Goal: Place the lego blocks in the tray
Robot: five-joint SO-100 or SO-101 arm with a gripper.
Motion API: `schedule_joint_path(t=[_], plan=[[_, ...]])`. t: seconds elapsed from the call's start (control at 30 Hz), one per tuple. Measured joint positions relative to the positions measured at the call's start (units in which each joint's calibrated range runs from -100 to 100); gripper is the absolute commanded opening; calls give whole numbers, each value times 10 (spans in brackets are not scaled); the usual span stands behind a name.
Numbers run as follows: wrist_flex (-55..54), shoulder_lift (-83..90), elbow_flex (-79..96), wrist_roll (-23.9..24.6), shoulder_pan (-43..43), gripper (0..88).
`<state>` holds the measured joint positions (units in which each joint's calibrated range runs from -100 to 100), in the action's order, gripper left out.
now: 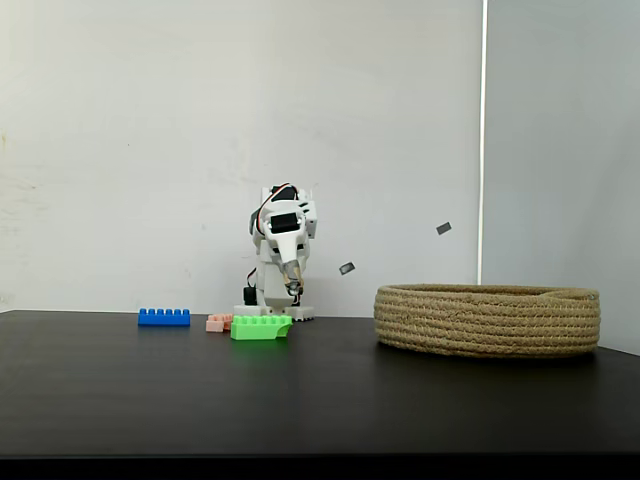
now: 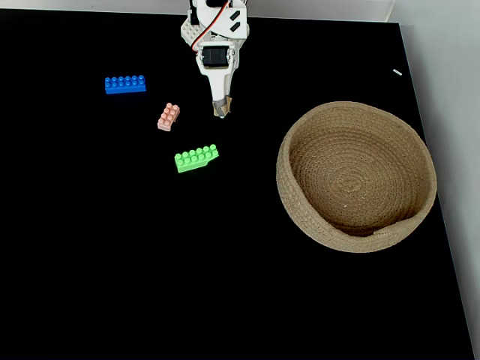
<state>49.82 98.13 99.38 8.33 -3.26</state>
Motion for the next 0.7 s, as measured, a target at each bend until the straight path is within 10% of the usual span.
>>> schedule_joint_path(t=[0.7], plan=[[-3, 0, 0, -12, 0, 2]])
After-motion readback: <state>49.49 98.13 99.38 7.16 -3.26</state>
